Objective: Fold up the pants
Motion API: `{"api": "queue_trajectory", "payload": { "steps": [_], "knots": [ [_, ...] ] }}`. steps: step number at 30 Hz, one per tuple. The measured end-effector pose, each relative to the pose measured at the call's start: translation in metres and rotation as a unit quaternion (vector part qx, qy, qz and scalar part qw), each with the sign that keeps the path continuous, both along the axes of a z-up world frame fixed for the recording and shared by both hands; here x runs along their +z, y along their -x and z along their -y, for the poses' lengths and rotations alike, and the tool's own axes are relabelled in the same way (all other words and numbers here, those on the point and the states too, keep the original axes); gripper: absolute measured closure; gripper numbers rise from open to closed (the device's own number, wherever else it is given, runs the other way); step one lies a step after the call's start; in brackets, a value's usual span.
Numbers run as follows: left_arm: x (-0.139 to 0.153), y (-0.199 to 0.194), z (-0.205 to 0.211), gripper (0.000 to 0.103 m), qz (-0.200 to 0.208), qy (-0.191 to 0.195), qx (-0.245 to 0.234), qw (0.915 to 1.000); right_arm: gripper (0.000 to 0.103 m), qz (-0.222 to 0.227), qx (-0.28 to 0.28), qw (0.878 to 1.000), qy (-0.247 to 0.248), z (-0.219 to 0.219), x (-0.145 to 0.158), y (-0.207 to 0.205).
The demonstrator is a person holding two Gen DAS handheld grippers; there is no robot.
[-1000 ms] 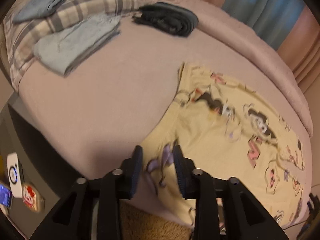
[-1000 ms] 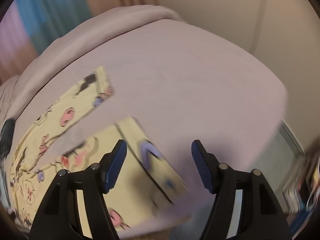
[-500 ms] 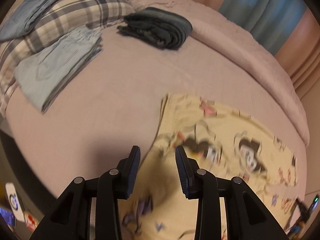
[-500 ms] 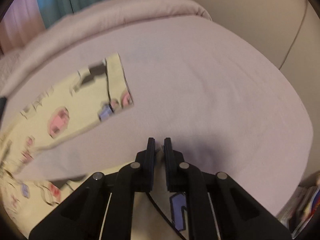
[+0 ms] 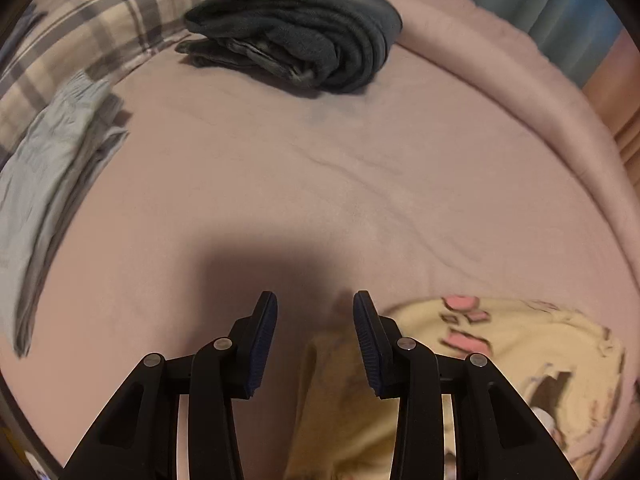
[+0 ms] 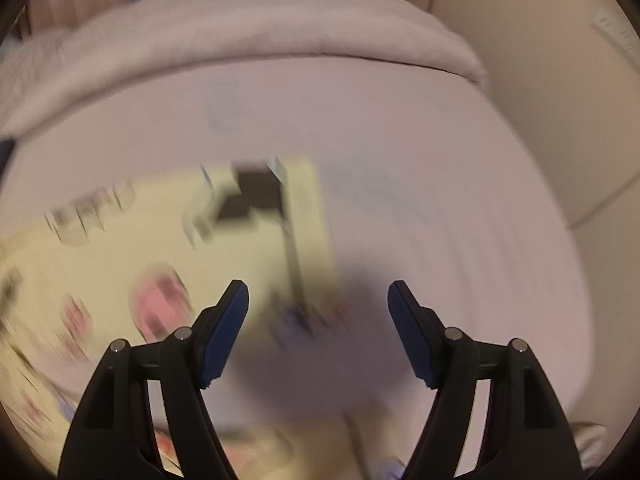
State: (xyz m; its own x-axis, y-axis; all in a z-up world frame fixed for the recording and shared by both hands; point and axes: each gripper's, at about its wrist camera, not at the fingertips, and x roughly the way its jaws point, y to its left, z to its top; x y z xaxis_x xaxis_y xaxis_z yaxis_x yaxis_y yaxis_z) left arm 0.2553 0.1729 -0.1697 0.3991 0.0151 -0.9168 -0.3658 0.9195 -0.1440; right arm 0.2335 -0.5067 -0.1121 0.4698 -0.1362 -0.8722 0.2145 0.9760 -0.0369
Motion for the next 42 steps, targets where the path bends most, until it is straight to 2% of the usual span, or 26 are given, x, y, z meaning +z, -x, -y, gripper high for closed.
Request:
{"api": "queue_trajectory", "payload": {
  "steps": [2,4,6,8,9,10,11,12,13,14,15,16,18,21,24,26,27,29,32,34,38,40,42],
  "knots": [
    [-0.01,-0.003,0.003,0.064,-0.006,0.006,-0.006,0.9999,0.03,0.007,-0.008,1.0,0.001,0.001,-0.009,-0.03],
    [-0.008,-0.001,0.01,0.059,0.016,-0.012,-0.029,0.9994,0.03,0.001,-0.028,1.0,-0.007,0.006,-0.021,-0.052],
    [-0.01,-0.001,0.012,0.058,0.035,0.026,-0.056,0.9975,0.03,-0.012,-0.041,0.999,-0.024,0.015,-0.035,-0.069],
    [-0.011,0.0,0.01,0.058,0.049,0.047,-0.055,0.9962,0.032,-0.049,-0.052,0.997,0.01,0.016,-0.054,-0.084],
    [-0.011,-0.001,0.009,0.058,0.049,0.05,-0.056,0.996,0.03,-0.048,-0.049,0.998,0.013,0.014,-0.061,-0.085],
    [-0.01,0.0,0.01,0.06,0.052,0.054,-0.058,0.9955,0.034,-0.02,-0.048,0.999,0.012,0.013,-0.058,-0.083],
    [-0.009,0.0,0.01,0.063,0.054,0.066,-0.063,0.9944,0.042,-0.004,-0.047,0.999,0.003,0.013,-0.055,-0.079],
    [-0.009,0.0,0.011,0.082,0.057,0.088,-0.068,0.9921,0.062,0.005,-0.045,0.999,-0.014,0.014,-0.054,-0.077],
    [-0.01,0.001,0.012,0.102,0.057,0.126,-0.073,0.9878,0.072,0.01,-0.051,0.998,-0.027,0.015,-0.053,-0.076],
    [-0.014,0.0,0.013,0.102,0.051,0.158,-0.074,0.9833,0.075,0.01,-0.055,0.998,-0.031,0.015,-0.054,-0.077],
    [-0.018,0.0,0.015,0.102,0.043,0.165,-0.066,0.9831,0.086,0.01,-0.05,0.998,-0.035,0.014,-0.054,-0.079],
    [-0.018,0.0,0.019,0.102,0.044,0.14,-0.061,0.9874,0.093,0.011,-0.04,0.998,-0.039,0.012,-0.053,-0.077],
    [-0.011,0.002,0.026,0.103,0.055,0.112,-0.062,0.9903,0.094,0.014,-0.046,0.998,-0.041,0.01,-0.05,-0.074],
    [0.005,0.005,0.025,0.103,0.08,0.102,-0.052,0.9902,0.094,0.032,-0.048,0.998,-0.036,0.013,-0.039,-0.077],
    [0.031,0.009,0.012,0.103,0.112,0.115,-0.035,0.9864,0.094,0.069,-0.045,0.995,-0.048,0.016,-0.011,-0.073],
    [0.05,0.019,0.007,0.103,0.133,0.129,-0.046,0.9815,0.094,0.102,-0.046,0.991,-0.071,0.018,0.013,-0.061],
    [0.056,0.025,0.007,0.103,0.138,0.122,-0.048,0.9817,0.094,0.118,-0.041,0.989,-0.085,0.017,0.024,-0.054],
    [0.071,0.039,0.008,0.103,0.147,0.11,-0.052,0.9817,0.094,0.148,-0.031,0.984,-0.095,0.015,0.045,-0.039],
    [0.092,0.066,0.01,0.103,0.179,0.127,-0.059,0.9739,0.094,0.186,-0.012,0.976,-0.114,0.011,0.076,-0.014],
    [0.101,0.094,0.006,0.103,0.193,0.133,-0.062,0.9703,0.094,0.205,0.005,0.971,-0.123,0.008,0.094,0.017],
    [0.104,0.146,0.01,0.103,0.204,0.127,-0.066,0.9685,0.094,0.222,0.017,0.967,-0.127,0.01,0.102,0.082],
    [0.098,0.169,0.009,0.103,0.196,0.115,-0.065,0.9717,0.094,0.222,0.015,0.965,-0.14,0.014,0.093,0.115],
    [0.088,0.186,0.006,0.103,0.189,0.119,-0.061,0.9729,0.094,0.216,0.013,0.966,-0.143,0.016,0.079,0.141]
  ]
}}
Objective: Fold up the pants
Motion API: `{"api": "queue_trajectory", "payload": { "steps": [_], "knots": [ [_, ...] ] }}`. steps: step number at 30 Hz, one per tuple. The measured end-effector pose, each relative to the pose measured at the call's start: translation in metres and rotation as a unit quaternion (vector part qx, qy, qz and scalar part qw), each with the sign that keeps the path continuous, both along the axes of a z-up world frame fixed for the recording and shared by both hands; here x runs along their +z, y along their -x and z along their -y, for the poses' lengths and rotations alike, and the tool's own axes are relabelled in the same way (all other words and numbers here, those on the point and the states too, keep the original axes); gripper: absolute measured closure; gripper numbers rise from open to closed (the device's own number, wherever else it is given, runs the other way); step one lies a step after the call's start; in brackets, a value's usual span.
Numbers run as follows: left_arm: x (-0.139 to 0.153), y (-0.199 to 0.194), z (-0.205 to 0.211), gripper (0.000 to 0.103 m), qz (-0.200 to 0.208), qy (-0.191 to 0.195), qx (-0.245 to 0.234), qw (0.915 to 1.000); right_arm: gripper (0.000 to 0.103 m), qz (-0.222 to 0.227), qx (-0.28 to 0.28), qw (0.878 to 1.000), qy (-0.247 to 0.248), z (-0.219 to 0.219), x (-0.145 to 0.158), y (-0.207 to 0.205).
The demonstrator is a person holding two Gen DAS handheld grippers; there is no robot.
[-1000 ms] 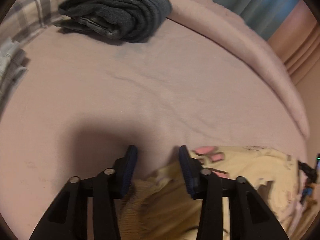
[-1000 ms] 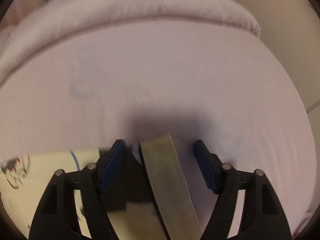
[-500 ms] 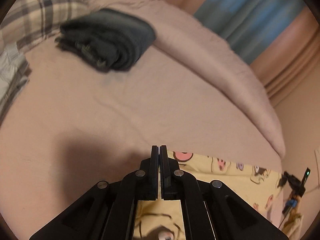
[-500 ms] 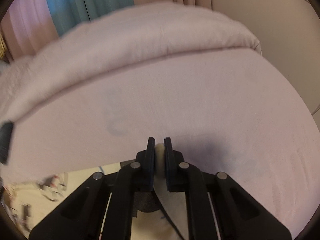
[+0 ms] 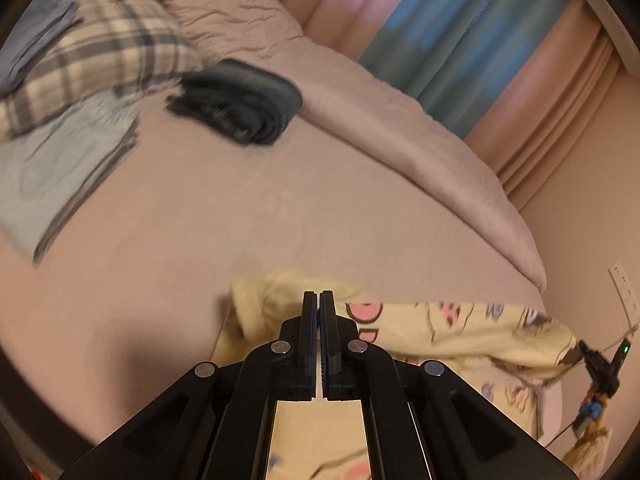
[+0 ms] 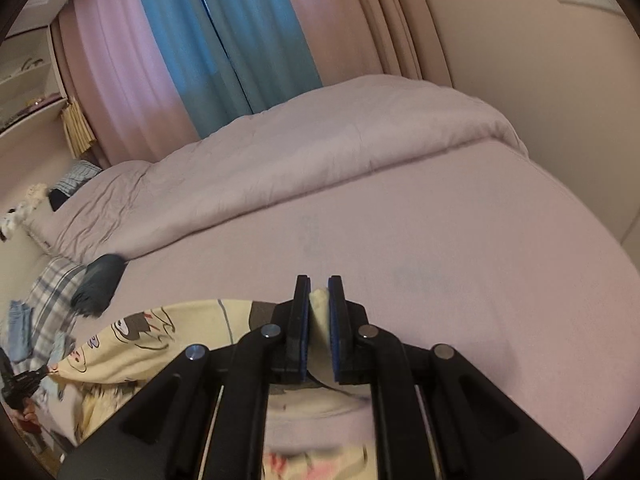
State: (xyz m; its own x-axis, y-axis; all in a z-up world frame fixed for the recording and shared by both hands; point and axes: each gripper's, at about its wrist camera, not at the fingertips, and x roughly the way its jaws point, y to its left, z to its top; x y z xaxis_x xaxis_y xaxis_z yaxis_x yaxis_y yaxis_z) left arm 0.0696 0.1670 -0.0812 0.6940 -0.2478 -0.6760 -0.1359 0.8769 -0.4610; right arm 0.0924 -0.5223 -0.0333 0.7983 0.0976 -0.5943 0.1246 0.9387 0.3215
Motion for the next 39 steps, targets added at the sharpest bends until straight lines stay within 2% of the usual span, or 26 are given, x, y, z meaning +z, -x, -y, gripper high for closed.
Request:
{"api": "queue_trajectory", "payload": {
  "steps": [5,9,11,13,15,18,21,24,28,29,31,32,34,36,39],
  "knots": [
    [-0.022,0.017,-0.021,0.103,-0.032,0.054,0.029,0.9976,0.094,-0.035,-0.007,0.999,-0.017,0.011,-0.046,0.047],
    [-0.005,0.032,-0.021,0.103,-0.012,0.062,0.025,0.9977,0.094,-0.043,-0.03,0.998,-0.041,0.023,-0.053,0.067],
    [0.006,0.04,-0.017,0.103,-0.001,0.038,0.021,0.9991,0.094,-0.028,-0.027,0.998,-0.041,0.022,-0.044,0.078],
    [0.008,0.047,-0.013,0.103,-0.007,0.003,0.022,0.9997,0.094,-0.022,-0.017,0.999,-0.022,0.017,-0.038,0.088],
    [-0.001,0.054,-0.014,0.103,-0.025,-0.003,0.021,0.9995,0.094,-0.03,-0.012,0.999,-0.02,0.016,-0.043,0.098],
    [-0.026,0.061,-0.012,0.103,-0.068,-0.032,0.018,0.997,0.094,-0.046,-0.01,0.998,-0.034,0.018,-0.063,0.115],
    [-0.049,0.065,-0.009,0.103,-0.106,-0.091,0.03,0.9897,0.093,-0.081,-0.012,0.996,-0.03,0.017,-0.091,0.125],
    [-0.064,0.065,-0.012,0.103,-0.125,-0.086,0.028,0.988,0.093,-0.119,-0.021,0.992,-0.038,0.017,-0.122,0.13],
    [-0.061,0.066,-0.013,0.103,-0.127,-0.088,0.028,0.9876,0.088,-0.142,-0.025,0.989,-0.039,0.019,-0.139,0.135],
    [-0.058,0.067,-0.014,0.103,-0.126,-0.079,0.031,0.9884,0.086,-0.138,-0.028,0.989,-0.04,0.02,-0.139,0.138],
    [-0.051,0.072,-0.018,0.103,-0.115,-0.048,0.042,0.9913,0.074,-0.14,-0.037,0.989,-0.038,0.02,-0.135,0.14],
    [-0.047,0.072,-0.021,0.103,-0.111,-0.031,0.046,0.9923,0.071,-0.14,-0.036,0.989,-0.041,0.022,-0.134,0.143],
    [-0.041,0.072,-0.021,0.103,-0.107,-0.01,0.046,0.9931,0.047,-0.145,-0.04,0.988,-0.034,0.019,-0.128,0.147],
    [-0.033,0.071,-0.018,0.103,-0.103,-0.008,0.046,0.9936,0.043,-0.143,-0.051,0.988,-0.021,0.017,-0.12,0.152],
    [-0.02,0.065,-0.001,0.102,-0.091,-0.028,0.031,0.995,0.043,-0.132,-0.071,0.988,-0.029,0.021,-0.107,0.161]
  ]
}}
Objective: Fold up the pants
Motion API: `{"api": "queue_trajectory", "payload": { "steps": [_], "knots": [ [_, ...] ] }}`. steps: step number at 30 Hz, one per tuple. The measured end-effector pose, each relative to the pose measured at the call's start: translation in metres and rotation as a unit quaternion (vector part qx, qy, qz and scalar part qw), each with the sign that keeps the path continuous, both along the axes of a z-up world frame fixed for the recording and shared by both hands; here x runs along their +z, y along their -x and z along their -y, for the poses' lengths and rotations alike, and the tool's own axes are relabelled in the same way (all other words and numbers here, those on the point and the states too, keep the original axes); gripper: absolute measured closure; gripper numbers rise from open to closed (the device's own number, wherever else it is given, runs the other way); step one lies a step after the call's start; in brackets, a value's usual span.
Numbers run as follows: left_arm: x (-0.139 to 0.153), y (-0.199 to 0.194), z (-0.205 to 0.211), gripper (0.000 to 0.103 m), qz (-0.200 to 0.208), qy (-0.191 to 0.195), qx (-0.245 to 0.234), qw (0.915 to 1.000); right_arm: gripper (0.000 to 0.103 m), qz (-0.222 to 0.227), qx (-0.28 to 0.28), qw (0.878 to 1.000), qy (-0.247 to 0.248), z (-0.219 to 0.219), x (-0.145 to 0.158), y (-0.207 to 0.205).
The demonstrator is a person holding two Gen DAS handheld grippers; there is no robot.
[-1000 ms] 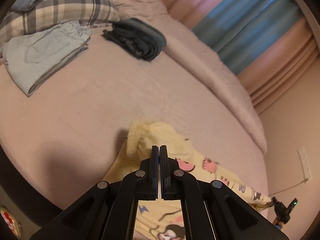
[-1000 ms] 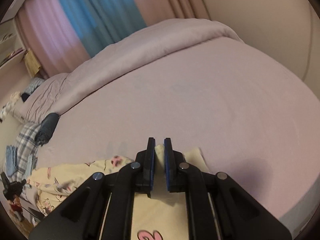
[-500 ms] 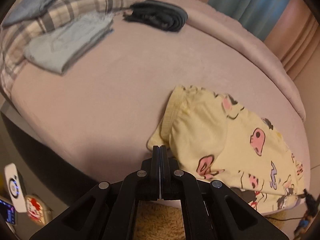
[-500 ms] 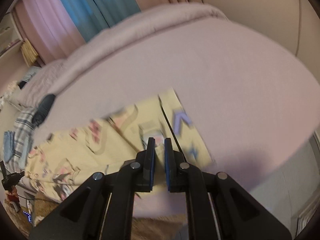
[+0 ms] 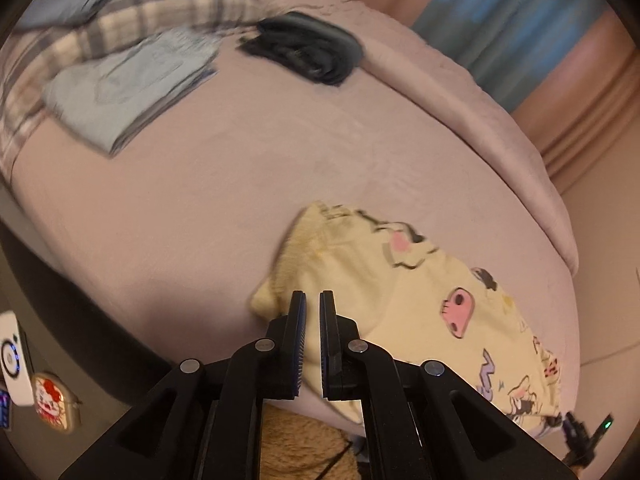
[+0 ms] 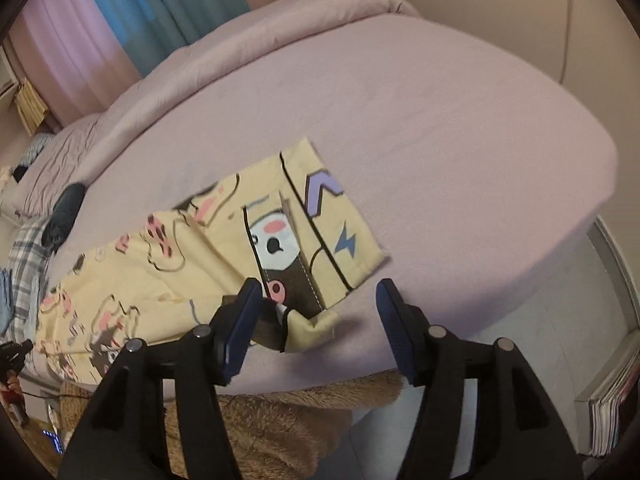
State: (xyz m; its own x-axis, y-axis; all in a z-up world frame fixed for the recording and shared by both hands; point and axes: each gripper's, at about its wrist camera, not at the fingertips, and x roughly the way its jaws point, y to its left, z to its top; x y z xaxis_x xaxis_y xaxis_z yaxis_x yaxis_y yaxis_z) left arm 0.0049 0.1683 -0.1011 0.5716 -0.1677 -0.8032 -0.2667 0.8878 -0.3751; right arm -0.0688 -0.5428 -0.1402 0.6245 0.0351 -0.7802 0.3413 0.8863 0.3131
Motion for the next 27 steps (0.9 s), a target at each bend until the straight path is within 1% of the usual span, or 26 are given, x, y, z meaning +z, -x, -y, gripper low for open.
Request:
{"api": "queue_trajectory", "payload": {
  "steps": [2,4,6,8,10,13,15,17,18,19,21,24,25,27],
  "knots": [
    [0.006,-0.005,0.014,0.101,0.007,-0.008,-0.017,0.9998,0.042,0.003,-0.023,0.999,-0.028,0.007,0.006,0.004],
    [0.008,-0.01,0.027,0.1,0.011,-0.009,-0.035,0.9993,0.043,0.015,-0.027,0.997,-0.074,0.014,0.007,0.005],
    [0.006,-0.017,0.039,0.1,0.007,-0.007,-0.054,0.9985,0.043,0.015,-0.029,0.996,-0.088,0.015,0.009,-0.002],
    [0.0,-0.024,0.052,0.1,-0.003,-0.004,-0.068,0.9977,0.043,0.0,-0.03,0.997,-0.071,0.013,0.011,-0.018],
    [-0.007,-0.027,0.065,0.1,-0.012,-0.001,-0.079,0.9968,0.043,-0.006,-0.013,0.998,-0.066,0.009,0.011,-0.038],
    [-0.016,-0.028,0.079,0.1,-0.026,0.0,-0.095,0.9951,0.047,-0.026,0.011,0.997,-0.065,0.0,-0.001,-0.07],
    [-0.022,-0.028,0.086,0.1,-0.036,-0.002,-0.105,0.9938,0.049,-0.039,0.018,0.998,-0.045,-0.006,-0.009,-0.083],
    [-0.027,-0.027,0.094,0.1,-0.046,-0.012,-0.118,0.9918,0.055,-0.057,0.018,0.998,-0.016,-0.012,-0.022,-0.097],
    [-0.028,-0.026,0.096,0.1,-0.049,-0.016,-0.121,0.9913,0.073,-0.063,0.018,0.998,-0.009,-0.014,-0.03,-0.101],
    [-0.029,-0.026,0.099,0.1,-0.053,-0.022,-0.124,0.9906,0.093,-0.064,0.014,0.998,-0.004,-0.015,-0.032,-0.103],
    [-0.03,-0.024,0.102,0.1,-0.055,-0.028,-0.128,0.9898,0.096,-0.056,0.006,0.998,0.019,-0.018,-0.029,-0.102],
    [-0.028,-0.024,0.105,0.1,-0.055,-0.028,-0.136,0.9888,0.096,-0.014,-0.017,0.998,0.052,-0.016,-0.003,-0.102],
    [-0.028,-0.024,0.107,0.1,-0.053,-0.029,-0.139,0.9884,0.096,0.006,-0.028,0.998,0.065,-0.012,0.012,-0.103],
    [-0.028,-0.024,0.111,0.1,-0.053,-0.032,-0.143,0.9877,0.096,0.024,-0.031,0.998,0.058,-0.004,0.025,-0.108]
  ]
}}
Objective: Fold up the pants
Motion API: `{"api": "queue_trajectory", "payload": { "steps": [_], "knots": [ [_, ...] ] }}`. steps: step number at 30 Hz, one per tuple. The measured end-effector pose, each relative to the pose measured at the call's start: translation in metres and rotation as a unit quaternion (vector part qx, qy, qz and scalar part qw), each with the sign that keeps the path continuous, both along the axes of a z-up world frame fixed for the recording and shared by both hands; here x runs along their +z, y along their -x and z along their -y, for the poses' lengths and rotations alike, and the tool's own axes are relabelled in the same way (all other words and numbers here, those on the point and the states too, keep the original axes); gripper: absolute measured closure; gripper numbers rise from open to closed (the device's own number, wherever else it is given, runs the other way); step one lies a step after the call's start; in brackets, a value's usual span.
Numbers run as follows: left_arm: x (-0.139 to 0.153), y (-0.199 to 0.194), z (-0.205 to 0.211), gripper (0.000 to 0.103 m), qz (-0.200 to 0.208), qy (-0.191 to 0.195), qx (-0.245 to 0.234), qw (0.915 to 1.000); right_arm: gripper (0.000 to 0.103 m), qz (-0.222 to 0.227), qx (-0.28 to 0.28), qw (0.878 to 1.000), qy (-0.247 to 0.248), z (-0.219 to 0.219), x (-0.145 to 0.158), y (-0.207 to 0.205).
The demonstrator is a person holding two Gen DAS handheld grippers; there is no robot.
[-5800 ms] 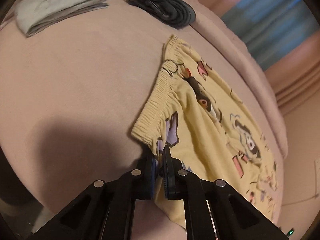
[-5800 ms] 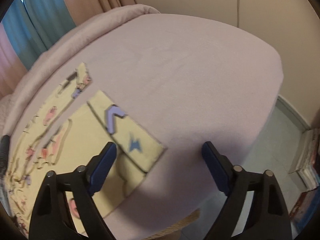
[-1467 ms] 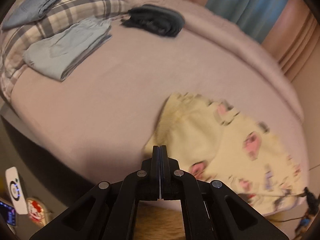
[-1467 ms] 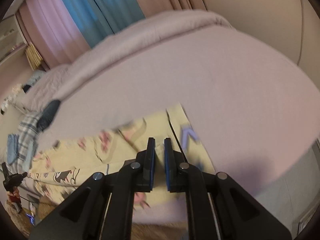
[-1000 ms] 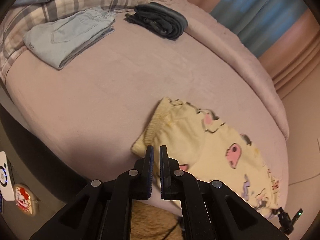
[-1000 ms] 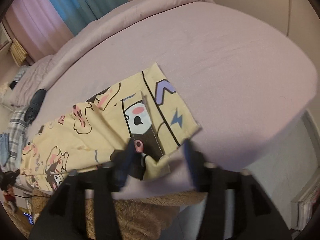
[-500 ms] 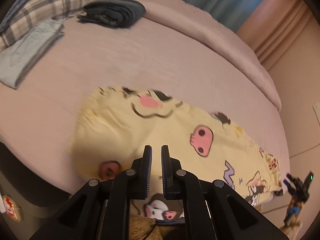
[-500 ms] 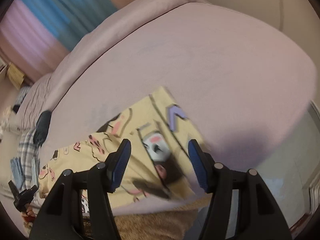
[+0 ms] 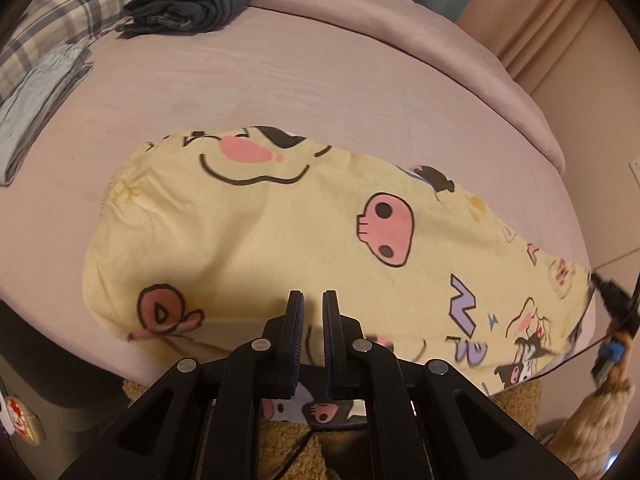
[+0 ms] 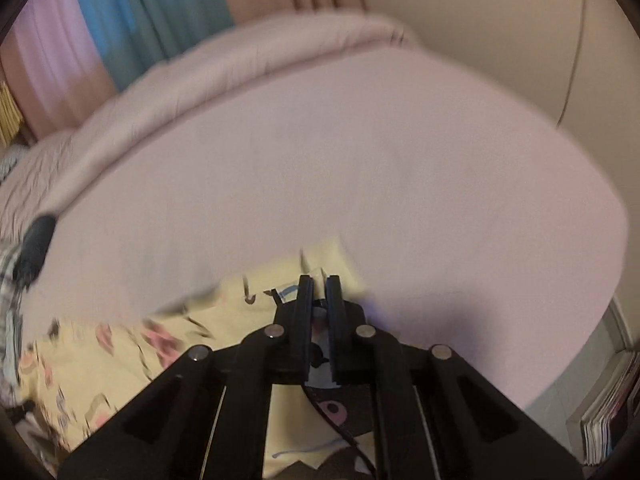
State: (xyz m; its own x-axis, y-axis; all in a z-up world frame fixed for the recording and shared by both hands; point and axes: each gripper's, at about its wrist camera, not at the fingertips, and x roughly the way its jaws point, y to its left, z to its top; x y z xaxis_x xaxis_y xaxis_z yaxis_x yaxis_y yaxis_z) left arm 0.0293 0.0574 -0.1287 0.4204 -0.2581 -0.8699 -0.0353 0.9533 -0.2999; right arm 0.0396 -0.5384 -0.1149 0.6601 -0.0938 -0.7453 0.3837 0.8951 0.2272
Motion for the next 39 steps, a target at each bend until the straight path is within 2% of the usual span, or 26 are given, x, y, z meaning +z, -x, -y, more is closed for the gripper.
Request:
{"api": "queue_trajectory", "payload": {
  "steps": [1,3,6,8,9,11,12,13,16,20,23,24,27,33,35,36,39],
  "knots": [
    [-0.001,0.0,0.002,0.1,-0.001,0.0,-0.001,1.0,0.096,0.003,-0.002,1.0,-0.006,0.005,0.003,-0.007],
    [-0.003,0.0,0.004,0.1,-0.005,0.0,-0.001,1.0,0.096,-0.008,-0.003,1.0,0.019,0.006,-0.003,-0.021],
    [-0.011,0.002,0.007,0.1,-0.015,0.0,-0.004,0.9999,0.095,-0.062,-0.004,0.998,0.027,0.006,-0.032,-0.043],
    [-0.014,0.004,0.008,0.1,-0.025,-0.005,-0.007,0.9996,0.091,-0.11,0.005,0.994,0.024,0.008,-0.059,-0.054],
    [-0.015,0.005,0.008,0.1,-0.03,-0.009,-0.008,0.9995,0.092,-0.101,0.006,0.994,0.031,0.005,-0.058,-0.055],
    [-0.016,0.009,0.005,0.1,-0.033,-0.01,-0.008,0.9994,0.075,-0.084,0.005,0.996,0.035,0.007,-0.048,-0.044],
    [-0.017,0.011,0.002,0.1,-0.035,-0.009,-0.004,0.9993,0.056,-0.083,0.004,0.996,0.026,0.009,-0.045,-0.036],
    [-0.017,0.013,0.0,0.1,-0.035,-0.008,0.0,0.9993,0.051,-0.078,0.003,0.997,0.013,0.013,-0.039,-0.026],
    [-0.016,0.018,-0.004,0.1,-0.031,-0.006,0.009,0.9994,0.053,-0.055,-0.005,0.998,-0.003,0.019,-0.018,0.012],
    [-0.017,0.023,-0.005,0.1,-0.031,-0.003,0.021,0.9993,0.051,-0.041,-0.02,0.999,-0.029,0.023,-0.011,0.063],
    [-0.018,0.024,-0.005,0.1,-0.032,0.006,0.025,0.9992,0.061,-0.041,-0.022,0.997,-0.055,0.022,-0.018,0.083],
    [-0.018,0.024,-0.004,0.1,-0.032,0.006,0.026,0.9991,0.069,-0.04,-0.019,0.997,-0.066,0.019,-0.022,0.088],
    [-0.018,0.027,0.0,0.1,-0.032,-0.001,0.026,0.9991,0.071,-0.035,-0.01,0.995,-0.096,0.013,-0.034,0.087],
    [-0.016,0.037,-0.002,0.1,-0.034,0.002,0.032,0.9989,0.069,-0.061,-0.032,0.991,-0.116,0.007,-0.064,0.076],
    [-0.016,0.039,-0.004,0.1,-0.036,0.0,0.037,0.9987,0.074,-0.047,-0.031,0.992,-0.11,0.003,-0.064,0.073],
    [-0.015,0.04,-0.006,0.1,-0.036,0.002,0.042,0.9985,0.094,-0.043,-0.03,0.994,-0.101,0.001,-0.061,0.066],
    [-0.012,0.043,-0.012,0.1,-0.033,0.005,0.055,0.9979,0.095,-0.03,-0.039,0.995,-0.086,-0.002,-0.052,0.07]
  ]
}}
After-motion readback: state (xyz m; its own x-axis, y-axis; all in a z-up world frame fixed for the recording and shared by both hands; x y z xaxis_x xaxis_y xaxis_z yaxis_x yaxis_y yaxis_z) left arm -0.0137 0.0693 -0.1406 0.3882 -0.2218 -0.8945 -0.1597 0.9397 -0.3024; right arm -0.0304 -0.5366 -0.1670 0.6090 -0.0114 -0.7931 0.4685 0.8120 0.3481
